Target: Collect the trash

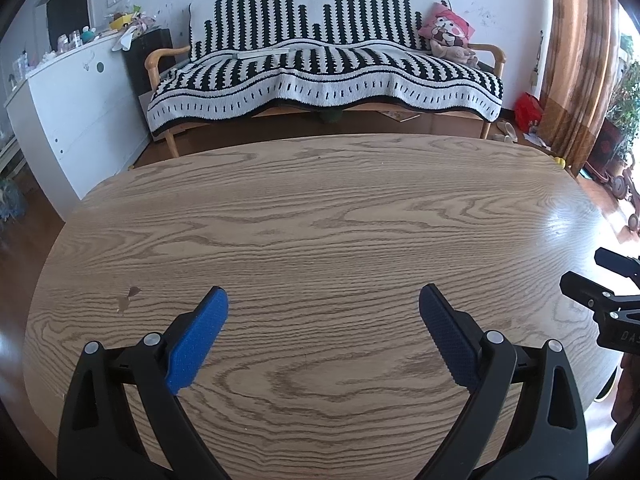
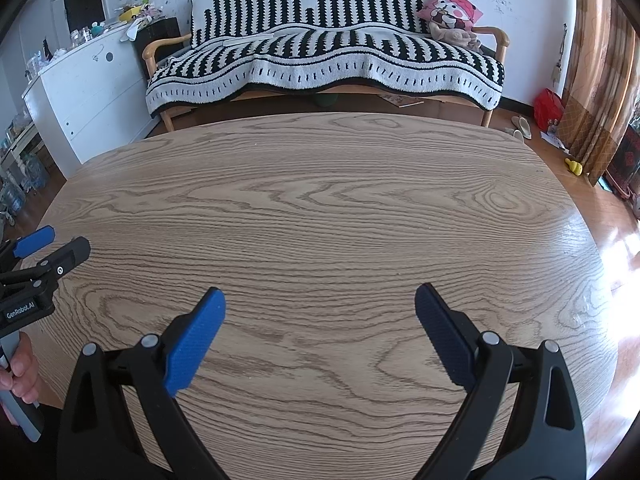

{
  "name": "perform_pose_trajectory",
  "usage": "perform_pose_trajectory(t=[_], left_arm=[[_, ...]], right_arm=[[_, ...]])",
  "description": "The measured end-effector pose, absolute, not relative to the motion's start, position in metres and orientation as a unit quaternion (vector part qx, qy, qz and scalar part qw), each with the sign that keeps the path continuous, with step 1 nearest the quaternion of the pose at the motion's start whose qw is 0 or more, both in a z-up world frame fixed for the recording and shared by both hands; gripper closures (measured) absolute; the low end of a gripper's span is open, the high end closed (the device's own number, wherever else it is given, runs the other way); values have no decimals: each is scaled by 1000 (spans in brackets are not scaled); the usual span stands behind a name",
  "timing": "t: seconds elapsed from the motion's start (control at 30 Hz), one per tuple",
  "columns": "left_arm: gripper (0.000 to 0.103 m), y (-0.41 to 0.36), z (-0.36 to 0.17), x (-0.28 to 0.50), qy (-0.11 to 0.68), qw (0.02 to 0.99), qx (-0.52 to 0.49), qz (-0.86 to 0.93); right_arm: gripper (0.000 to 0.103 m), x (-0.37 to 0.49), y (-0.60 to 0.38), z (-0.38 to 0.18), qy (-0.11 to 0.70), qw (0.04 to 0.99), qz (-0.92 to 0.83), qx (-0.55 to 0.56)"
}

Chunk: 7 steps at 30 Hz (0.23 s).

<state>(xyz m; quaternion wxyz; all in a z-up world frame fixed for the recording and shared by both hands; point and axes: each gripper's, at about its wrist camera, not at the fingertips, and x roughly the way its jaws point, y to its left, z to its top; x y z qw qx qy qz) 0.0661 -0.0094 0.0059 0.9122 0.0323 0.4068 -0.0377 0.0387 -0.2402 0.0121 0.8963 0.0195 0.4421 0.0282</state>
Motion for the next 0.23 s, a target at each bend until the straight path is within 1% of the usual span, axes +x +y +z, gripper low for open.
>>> perform_pose_trajectory(t=[0.23], left_arm=[[10,-8,8,67,412,910,25,-38]], right_arm=[[11,40,-242,13,442,896,27,21]])
